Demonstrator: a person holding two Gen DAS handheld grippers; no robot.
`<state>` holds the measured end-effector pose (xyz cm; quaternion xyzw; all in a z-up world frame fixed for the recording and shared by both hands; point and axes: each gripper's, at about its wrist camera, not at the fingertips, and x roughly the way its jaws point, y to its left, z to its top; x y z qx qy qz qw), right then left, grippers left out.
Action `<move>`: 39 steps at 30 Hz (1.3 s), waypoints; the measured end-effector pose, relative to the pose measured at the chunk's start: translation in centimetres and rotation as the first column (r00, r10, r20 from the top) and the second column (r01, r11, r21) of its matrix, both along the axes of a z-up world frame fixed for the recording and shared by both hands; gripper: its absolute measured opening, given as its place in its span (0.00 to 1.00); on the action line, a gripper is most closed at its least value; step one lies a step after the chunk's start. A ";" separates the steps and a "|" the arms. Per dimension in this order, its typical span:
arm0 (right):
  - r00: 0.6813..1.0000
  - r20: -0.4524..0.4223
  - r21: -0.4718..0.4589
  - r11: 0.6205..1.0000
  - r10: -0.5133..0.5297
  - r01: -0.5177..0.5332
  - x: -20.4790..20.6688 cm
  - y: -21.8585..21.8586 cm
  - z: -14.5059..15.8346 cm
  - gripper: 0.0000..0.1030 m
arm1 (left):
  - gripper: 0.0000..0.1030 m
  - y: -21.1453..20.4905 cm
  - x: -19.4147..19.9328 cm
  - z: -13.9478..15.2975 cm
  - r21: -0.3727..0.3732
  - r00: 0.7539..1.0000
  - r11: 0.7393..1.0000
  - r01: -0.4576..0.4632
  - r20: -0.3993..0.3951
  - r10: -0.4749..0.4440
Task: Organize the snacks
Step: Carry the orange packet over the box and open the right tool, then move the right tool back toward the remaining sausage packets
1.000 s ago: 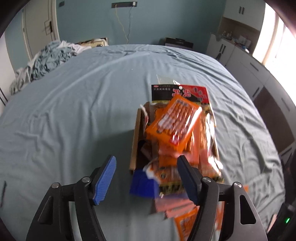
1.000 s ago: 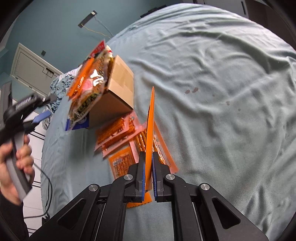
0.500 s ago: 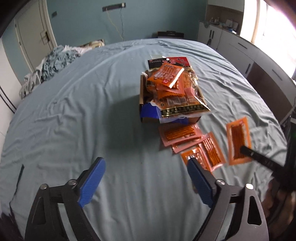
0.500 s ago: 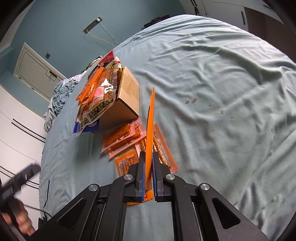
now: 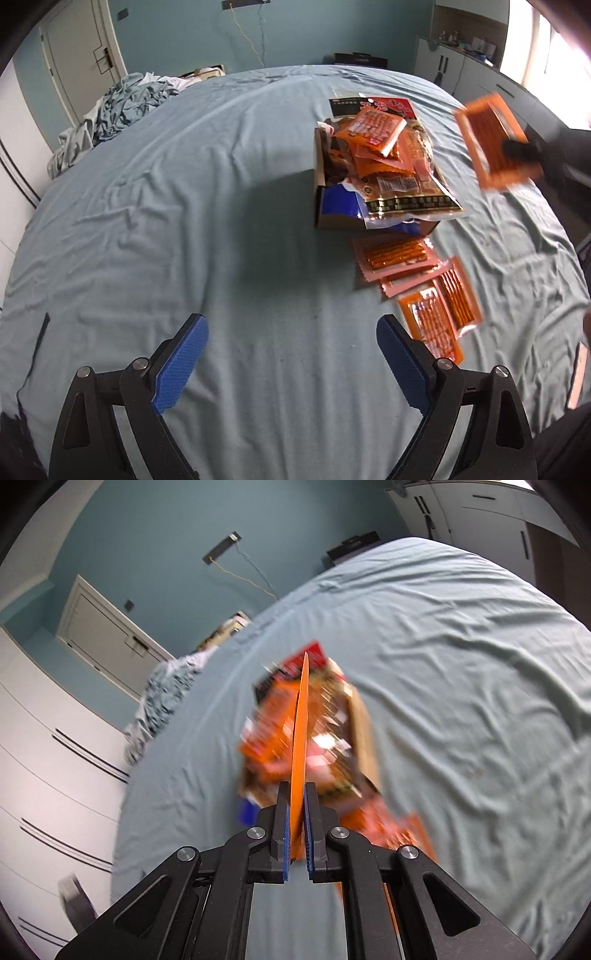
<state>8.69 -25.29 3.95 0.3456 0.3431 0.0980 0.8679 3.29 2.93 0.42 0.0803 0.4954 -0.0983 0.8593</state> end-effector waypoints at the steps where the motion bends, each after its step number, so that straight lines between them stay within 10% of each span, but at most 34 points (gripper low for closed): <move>1: 1.000 0.007 0.018 1.000 0.009 -0.009 1.0 0.3 0.4 0.04 | 0.91 0.0 0.1 0.0 -0.011 1.000 1.000 0.005 -0.007 -0.005; 21: 0.981 -0.187 0.074 0.997 0.042 -0.028 15.3 2.4 -4.2 0.16 | 0.91 0.5 1.1 0.1 -0.095 0.999 0.995 0.009 -0.038 -0.012; 24: 0.983 -0.182 -0.026 1.000 -0.014 0.009 14.1 2.2 -3.0 0.62 | 0.91 0.5 1.1 -0.1 -0.091 0.999 0.996 0.008 -0.046 -0.012; 31: 0.987 -0.161 -0.273 0.961 -0.013 -0.032 5.9 1.4 -1.4 0.65 | 0.91 -0.3 0.5 -0.3 -0.049 0.999 0.998 0.025 -0.034 -0.027; 37: 0.964 -0.251 -0.594 0.800 -0.084 -0.085 -3.2 1.4 -3.4 0.65 | 0.91 -1.3 -0.1 -0.8 -0.017 0.998 0.999 0.048 -0.028 -0.049; 39: 0.960 -0.252 -0.591 0.805 -0.124 -0.051 -5.2 0.9 -4.0 0.65 | 0.91 -1.9 -0.5 -1.1 0.013 0.998 0.998 0.063 -0.023 -0.063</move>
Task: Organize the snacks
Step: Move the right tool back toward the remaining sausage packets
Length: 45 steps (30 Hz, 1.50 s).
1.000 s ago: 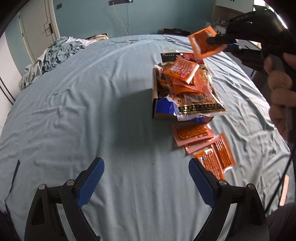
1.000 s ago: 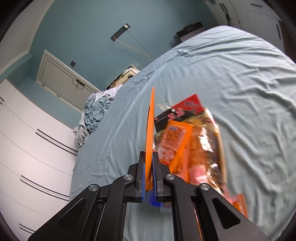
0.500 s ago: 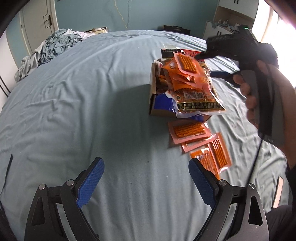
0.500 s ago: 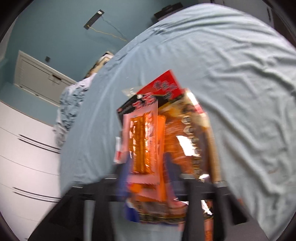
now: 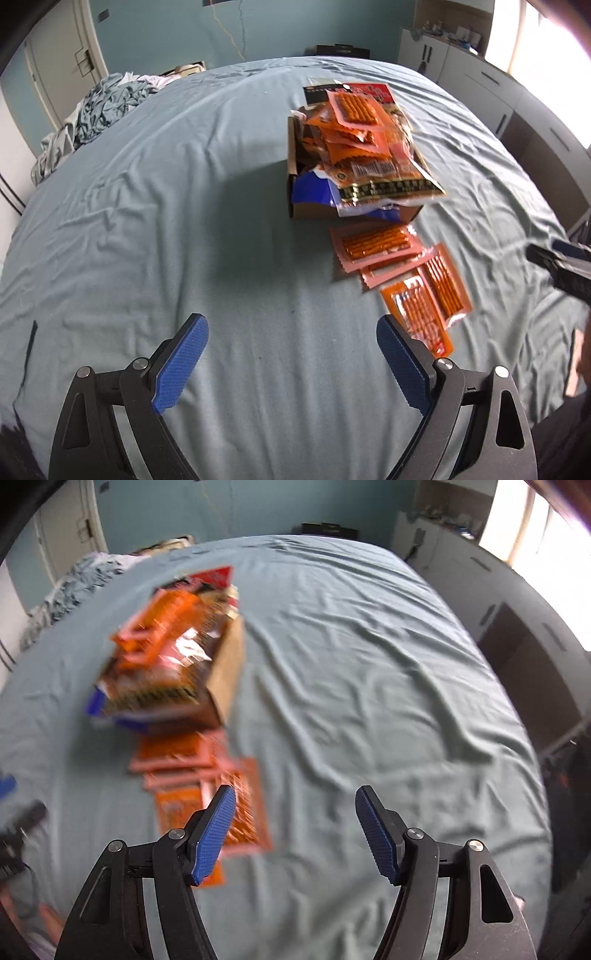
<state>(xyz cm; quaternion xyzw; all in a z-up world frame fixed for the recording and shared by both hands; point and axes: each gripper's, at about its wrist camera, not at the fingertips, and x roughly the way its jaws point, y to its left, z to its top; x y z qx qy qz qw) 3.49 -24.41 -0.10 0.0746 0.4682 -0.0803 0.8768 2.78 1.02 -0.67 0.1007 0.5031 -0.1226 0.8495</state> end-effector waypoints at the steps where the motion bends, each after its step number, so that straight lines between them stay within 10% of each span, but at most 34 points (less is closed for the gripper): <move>1: 1.000 -0.007 0.029 0.999 -0.015 0.016 -0.9 -0.4 -0.5 0.65 | 0.91 -0.3 -0.2 -0.2 0.014 1.000 1.000 0.006 0.004 -0.006; 11: 0.981 -0.171 0.118 0.987 -0.086 0.107 -2.1 -1.9 -5.1 0.65 | 0.91 -1.5 -1.6 -1.4 0.105 0.999 0.994 0.033 0.014 -0.034; 22: 0.974 0.025 0.111 0.969 -0.226 0.222 -3.5 -1.7 -3.4 0.65 | 0.91 -1.6 -0.9 -2.1 0.101 1.000 0.995 0.004 0.010 -0.005; 45: 0.987 -0.126 0.135 0.987 0.102 -0.085 2.3 -0.5 -7.1 0.65 | 0.91 -2.7 -0.2 -3.4 0.126 0.999 0.991 0.032 -0.015 -0.030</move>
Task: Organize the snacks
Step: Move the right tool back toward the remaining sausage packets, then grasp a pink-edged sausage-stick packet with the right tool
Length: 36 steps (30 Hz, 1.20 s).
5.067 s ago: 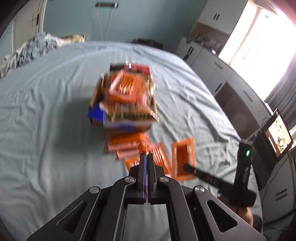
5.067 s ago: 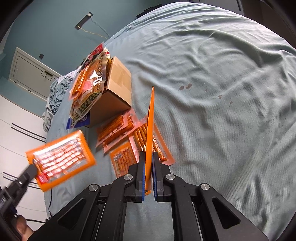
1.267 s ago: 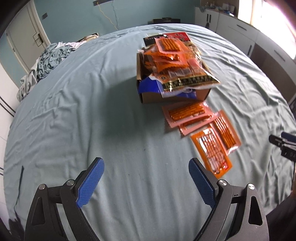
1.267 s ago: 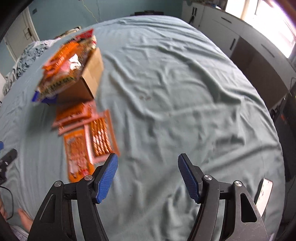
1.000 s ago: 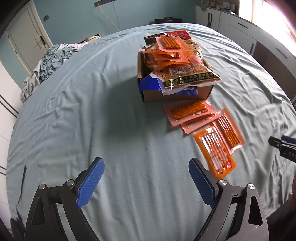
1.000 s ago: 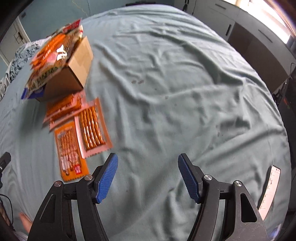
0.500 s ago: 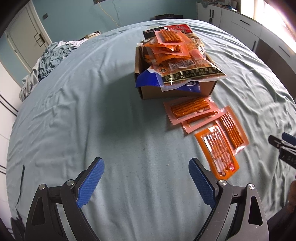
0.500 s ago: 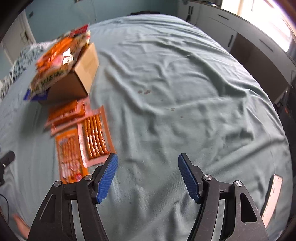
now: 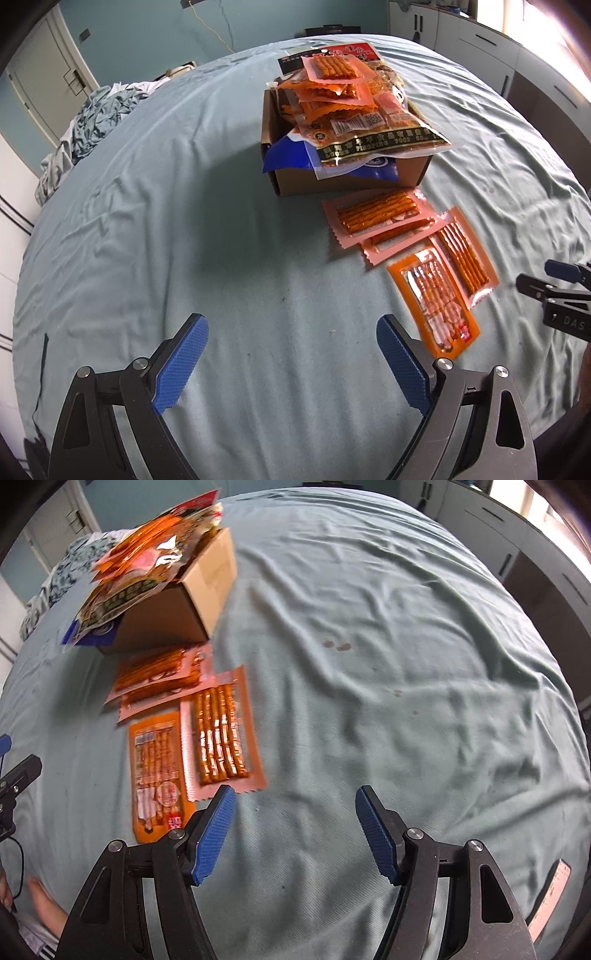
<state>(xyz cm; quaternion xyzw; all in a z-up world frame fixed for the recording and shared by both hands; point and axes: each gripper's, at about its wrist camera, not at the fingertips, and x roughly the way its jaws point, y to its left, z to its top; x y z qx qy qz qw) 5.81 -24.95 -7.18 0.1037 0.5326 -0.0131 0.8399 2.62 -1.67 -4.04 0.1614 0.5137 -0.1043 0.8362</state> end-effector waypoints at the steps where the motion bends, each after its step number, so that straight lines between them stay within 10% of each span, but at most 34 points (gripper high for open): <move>1: 1.000 -0.010 0.002 1.000 0.008 -0.008 0.4 0.2 -0.3 0.65 | 0.91 0.0 0.1 -0.1 0.002 1.000 1.000 -0.004 -0.004 0.004; 17: 0.992 -0.014 -0.020 0.992 0.128 -0.128 7.4 4.2 -4.8 0.56 | 0.91 0.2 0.7 -1.0 -0.012 0.999 1.000 -0.018 -0.044 0.017; 20: 0.988 0.003 -0.061 0.986 0.154 -0.154 6.8 5.3 -4.3 0.35 | 0.91 0.1 0.8 -1.0 -0.019 0.998 1.000 -0.017 -0.054 0.016; 36: 0.997 0.068 0.147 0.988 0.026 -0.036 -1.7 -0.4 0.8 0.32 | 0.91 -0.1 -0.5 -0.7 -0.072 0.996 0.997 0.009 -0.086 -0.015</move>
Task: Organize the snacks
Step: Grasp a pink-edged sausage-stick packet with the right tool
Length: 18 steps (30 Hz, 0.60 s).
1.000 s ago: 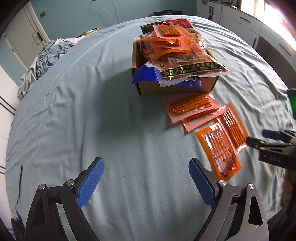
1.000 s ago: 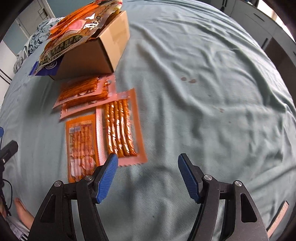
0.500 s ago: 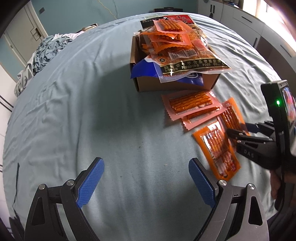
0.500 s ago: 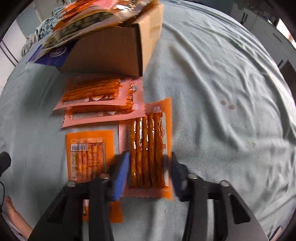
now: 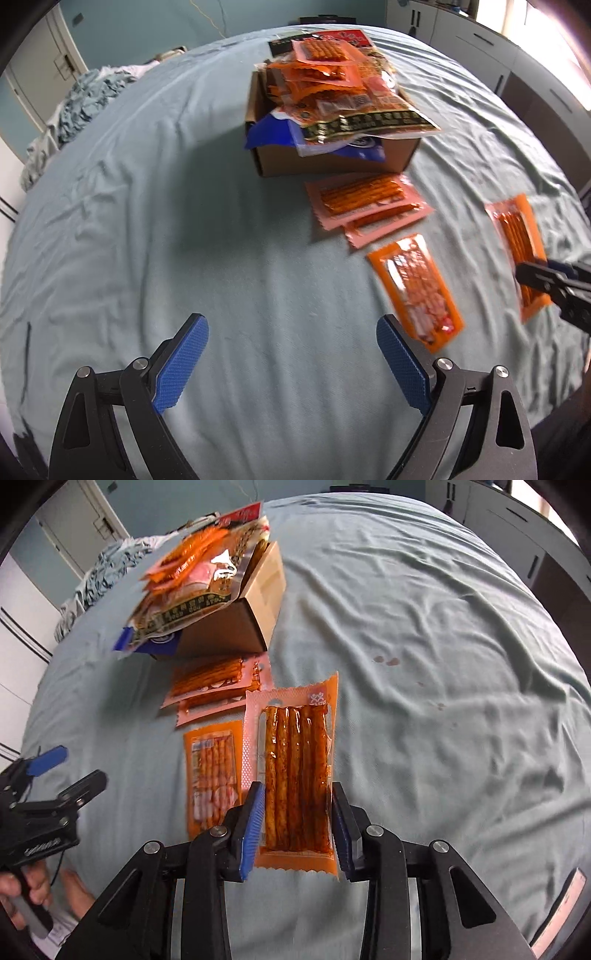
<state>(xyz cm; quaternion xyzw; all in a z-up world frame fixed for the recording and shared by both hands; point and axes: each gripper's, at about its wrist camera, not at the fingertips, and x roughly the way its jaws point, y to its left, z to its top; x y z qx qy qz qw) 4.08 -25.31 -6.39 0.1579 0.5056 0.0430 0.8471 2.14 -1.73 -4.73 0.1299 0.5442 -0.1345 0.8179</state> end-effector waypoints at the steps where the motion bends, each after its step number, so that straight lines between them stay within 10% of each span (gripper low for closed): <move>1: 1.000 0.007 0.015 1.000 -0.009 0.009 -0.8 -0.4 0.2 0.32 | 0.91 -0.1 -0.1 -0.1 -0.022 1.000 1.000 0.005 -0.018 -0.006; 7: 0.997 0.026 0.070 0.995 -0.074 0.072 -2.8 -3.2 1.3 0.32 | 0.91 -1.4 -0.3 -1.4 -0.203 0.982 0.978 -0.046 -0.191 0.007; 18: 0.993 -0.029 0.065 0.991 -0.116 0.118 -0.2 -2.6 -0.4 0.32 | 0.92 -7.4 1.1 -5.6 -0.116 0.970 0.992 -0.050 -0.243 0.021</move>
